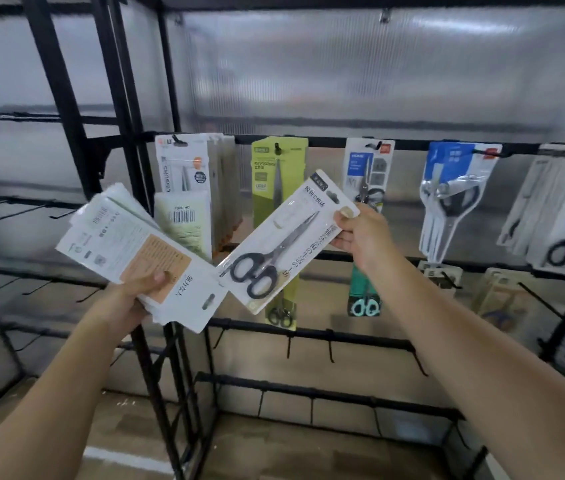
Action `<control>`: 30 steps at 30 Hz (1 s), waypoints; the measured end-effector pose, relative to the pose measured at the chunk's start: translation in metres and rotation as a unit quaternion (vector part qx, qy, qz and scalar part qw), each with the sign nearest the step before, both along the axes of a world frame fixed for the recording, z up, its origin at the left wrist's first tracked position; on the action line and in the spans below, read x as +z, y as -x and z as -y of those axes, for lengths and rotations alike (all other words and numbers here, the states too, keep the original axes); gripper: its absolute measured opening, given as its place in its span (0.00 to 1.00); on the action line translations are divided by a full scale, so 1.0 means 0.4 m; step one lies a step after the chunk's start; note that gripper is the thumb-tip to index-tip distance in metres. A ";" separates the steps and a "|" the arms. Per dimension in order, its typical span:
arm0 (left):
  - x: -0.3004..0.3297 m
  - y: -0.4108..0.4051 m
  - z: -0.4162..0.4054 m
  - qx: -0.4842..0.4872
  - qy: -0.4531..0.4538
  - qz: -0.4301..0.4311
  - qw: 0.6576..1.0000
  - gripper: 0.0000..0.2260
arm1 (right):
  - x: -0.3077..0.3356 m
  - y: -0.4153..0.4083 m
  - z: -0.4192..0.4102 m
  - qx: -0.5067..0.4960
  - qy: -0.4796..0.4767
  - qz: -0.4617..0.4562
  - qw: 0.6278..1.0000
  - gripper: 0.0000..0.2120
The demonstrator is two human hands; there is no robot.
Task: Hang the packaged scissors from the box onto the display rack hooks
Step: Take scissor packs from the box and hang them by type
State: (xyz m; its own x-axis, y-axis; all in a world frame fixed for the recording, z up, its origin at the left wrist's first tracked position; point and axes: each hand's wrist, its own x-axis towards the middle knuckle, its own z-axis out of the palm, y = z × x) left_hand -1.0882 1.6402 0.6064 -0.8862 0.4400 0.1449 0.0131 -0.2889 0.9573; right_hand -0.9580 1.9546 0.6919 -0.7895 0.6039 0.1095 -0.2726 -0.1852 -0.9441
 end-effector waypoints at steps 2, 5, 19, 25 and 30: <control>0.008 -0.007 -0.033 -0.024 0.002 -0.014 1.000 0.11 | -0.009 -0.036 -0.035 -0.013 -0.002 0.000 1.000 0.09; 0.016 -0.026 -0.086 -0.073 0.009 -0.034 0.997 0.12 | -0.022 -0.095 -0.088 -0.035 -0.012 0.007 0.999 0.08; 0.049 -0.143 -0.393 -0.231 0.014 -0.033 0.972 0.16 | -0.061 -0.403 -0.277 -0.168 0.006 -0.021 0.986 0.06; 0.091 -0.227 -0.584 -0.278 0.034 -0.041 0.959 0.18 | -0.028 -0.519 -0.379 -0.261 0.081 -0.070 0.959 0.07; 0.154 -0.307 -0.775 -0.321 0.030 -0.050 0.945 0.16 | 0.067 -0.604 -0.505 -0.330 0.060 -0.092 0.938 0.07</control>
State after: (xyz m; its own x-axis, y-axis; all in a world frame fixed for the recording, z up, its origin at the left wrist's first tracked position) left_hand -0.9655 1.9502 0.6680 -0.4172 0.8926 0.1709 -0.0554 -0.2126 0.9756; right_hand -0.7165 2.1566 0.7185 -0.2137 0.9709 0.1082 -0.5215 -0.0197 -0.8530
